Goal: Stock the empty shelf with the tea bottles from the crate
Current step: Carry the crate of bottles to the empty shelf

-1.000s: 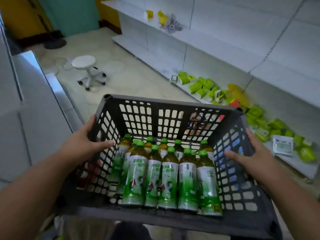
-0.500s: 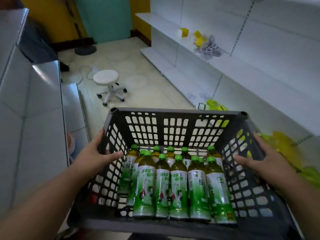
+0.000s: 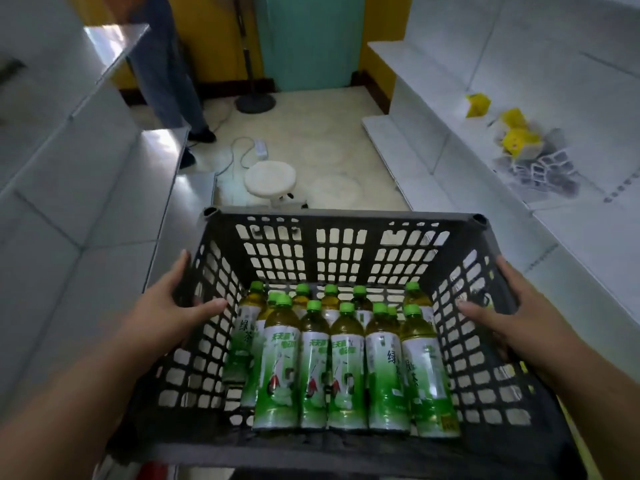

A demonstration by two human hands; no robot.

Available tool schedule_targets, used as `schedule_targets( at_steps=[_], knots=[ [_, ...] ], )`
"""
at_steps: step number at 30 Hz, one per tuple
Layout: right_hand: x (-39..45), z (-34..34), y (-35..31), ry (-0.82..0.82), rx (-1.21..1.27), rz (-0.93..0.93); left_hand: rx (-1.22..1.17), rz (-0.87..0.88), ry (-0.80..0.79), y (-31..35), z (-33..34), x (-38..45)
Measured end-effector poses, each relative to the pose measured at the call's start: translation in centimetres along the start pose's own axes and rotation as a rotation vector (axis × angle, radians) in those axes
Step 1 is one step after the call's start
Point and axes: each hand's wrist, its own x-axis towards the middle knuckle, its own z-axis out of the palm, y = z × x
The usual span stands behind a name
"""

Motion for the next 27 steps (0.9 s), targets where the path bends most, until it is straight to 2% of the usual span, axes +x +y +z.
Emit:
schedule_targets(
  at_steps=[6, 16, 21, 27],
  knots=[
    [15.3, 4.4, -9.2, -0.136, -0.083, -0.071, -0.038, -0.065, 0.142, 1.8, -1.5, 10.3],
    [37.0, 20.1, -22.3, -0.319, -0.222, -0.142, -0.131, -0.23, 0.277, -1.2, -7.4, 29.4],
    [45.0, 27.4, -29.3, -0.436, -0.271, -0.242, -0.211, -0.313, 0.395, -1.8, -11.1, 34.1],
    [53.0, 38.6, -37.0, -0.701, -0.358, -0.404, -0.323, -0.493, 0.644, -4.4, -12.1, 35.0]
  ],
)
